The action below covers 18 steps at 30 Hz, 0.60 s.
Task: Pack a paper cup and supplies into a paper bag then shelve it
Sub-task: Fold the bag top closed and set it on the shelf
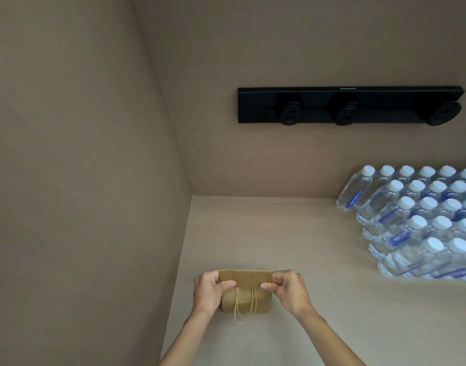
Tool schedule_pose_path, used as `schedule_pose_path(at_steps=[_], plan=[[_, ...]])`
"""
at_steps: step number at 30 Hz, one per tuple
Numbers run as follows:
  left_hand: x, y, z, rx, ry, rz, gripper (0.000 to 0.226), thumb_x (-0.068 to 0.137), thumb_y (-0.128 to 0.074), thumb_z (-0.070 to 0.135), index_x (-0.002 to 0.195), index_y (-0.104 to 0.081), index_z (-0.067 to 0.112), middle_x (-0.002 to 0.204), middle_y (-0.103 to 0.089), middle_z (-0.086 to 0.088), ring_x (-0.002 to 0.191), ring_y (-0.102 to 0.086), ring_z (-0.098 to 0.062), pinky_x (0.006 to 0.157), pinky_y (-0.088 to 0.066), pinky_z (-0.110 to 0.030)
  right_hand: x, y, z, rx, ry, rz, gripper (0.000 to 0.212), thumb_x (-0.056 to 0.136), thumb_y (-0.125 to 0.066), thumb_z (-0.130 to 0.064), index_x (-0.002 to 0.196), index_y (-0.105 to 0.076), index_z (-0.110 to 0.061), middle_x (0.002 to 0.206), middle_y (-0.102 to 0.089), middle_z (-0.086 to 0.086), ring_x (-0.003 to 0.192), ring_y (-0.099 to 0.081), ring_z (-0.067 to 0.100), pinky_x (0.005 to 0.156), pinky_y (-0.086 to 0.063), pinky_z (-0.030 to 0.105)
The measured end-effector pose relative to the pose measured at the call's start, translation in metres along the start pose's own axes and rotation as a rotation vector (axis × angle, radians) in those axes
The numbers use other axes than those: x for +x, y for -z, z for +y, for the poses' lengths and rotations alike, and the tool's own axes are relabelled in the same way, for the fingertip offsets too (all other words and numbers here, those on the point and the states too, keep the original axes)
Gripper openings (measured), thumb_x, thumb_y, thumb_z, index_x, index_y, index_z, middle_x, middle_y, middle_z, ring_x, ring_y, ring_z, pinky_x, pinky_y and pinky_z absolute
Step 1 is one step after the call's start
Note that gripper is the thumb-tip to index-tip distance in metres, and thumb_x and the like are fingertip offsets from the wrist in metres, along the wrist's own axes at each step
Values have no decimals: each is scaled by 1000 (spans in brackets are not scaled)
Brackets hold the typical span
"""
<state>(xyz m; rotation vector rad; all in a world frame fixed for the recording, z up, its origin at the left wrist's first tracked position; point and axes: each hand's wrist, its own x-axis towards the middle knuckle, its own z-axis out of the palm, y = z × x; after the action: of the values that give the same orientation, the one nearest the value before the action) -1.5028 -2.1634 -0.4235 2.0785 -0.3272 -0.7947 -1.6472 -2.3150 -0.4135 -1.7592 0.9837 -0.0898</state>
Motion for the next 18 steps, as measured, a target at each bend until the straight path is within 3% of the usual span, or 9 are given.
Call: schedule_pose_path(at_steps=[2, 5, 6, 8, 10, 13, 16, 18], plan=[[0, 1, -2, -13, -3, -22, 24, 70, -85, 7, 65, -74, 27, 75, -79, 6, 69, -70, -10, 79, -60, -36, 0, 1, 1, -18, -8, -13, 43, 75, -84, -6, 46, -52, -8, 50, -39, -12, 51, -32, 3, 52, -32, 21], [2, 3, -6, -49, -16, -52, 26, 71, -83, 1, 70, -75, 26, 81, -80, 1, 73, -72, -14, 84, -61, -43, -3, 3, -5, -21, -11, -58, 29, 74, -84, -5, 77, -64, 16, 71, -67, 29, 71, -49, 8, 66, -43, 29], [2, 4, -6, -57, -29, -60, 26, 71, -83, 0, 71, -75, 25, 81, -80, 0, 74, -72, -15, 85, -61, -45, -3, 5, -7, -27, -12, -54, 26, 74, -83, -3, 81, -67, 16, 82, -72, 32, 73, -54, 9, 68, -49, 31], [5, 5, -4, -63, -46, -84, 27, 68, -84, -1, 70, -74, 24, 79, -80, 0, 73, -71, -15, 85, -60, -46, -4, 8, -13, -32, -16, -57, 20, 73, -83, -1, 83, -71, 12, 84, -77, 22, 71, -62, 11, 71, -56, 29], [6, 7, 1, -55, -63, -113, 28, 65, -86, -1, 66, -73, 24, 74, -78, 5, 70, -70, -14, 83, -59, -43, -6, 11, -20, -39, -28, -83, 18, 72, -85, -4, 80, -72, 7, 76, -72, 8, 66, -62, 10, 66, -52, 22], [3, 8, 15, -1, -104, -141, 32, 60, -90, 6, 69, -71, 30, 76, -73, 2, 72, -65, -18, 79, -56, -37, -9, 13, -32, -97, -8, -122, 16, 69, -89, -16, 75, -73, -15, 68, -64, -4, 61, -57, 7, 58, -45, 16], [0, 7, 29, 172, -211, -91, 34, 61, -90, 22, 75, -71, 47, 95, -63, -3, 86, -65, -18, 88, -53, -31, -12, 13, -45, -299, 91, -128, 20, 68, -85, -32, 82, -75, -22, 71, -68, -4, 67, -62, 12, 63, -48, 24], [-3, 6, 37, 311, -319, -58, 25, 65, -87, 29, 82, -76, 45, 94, -60, 1, 89, -63, -16, 88, -48, -25, -11, 12, -55, -572, 197, -136, 25, 75, -74, -44, 92, -74, -25, 84, -76, 0, 84, -69, 20, 74, -51, 30]])
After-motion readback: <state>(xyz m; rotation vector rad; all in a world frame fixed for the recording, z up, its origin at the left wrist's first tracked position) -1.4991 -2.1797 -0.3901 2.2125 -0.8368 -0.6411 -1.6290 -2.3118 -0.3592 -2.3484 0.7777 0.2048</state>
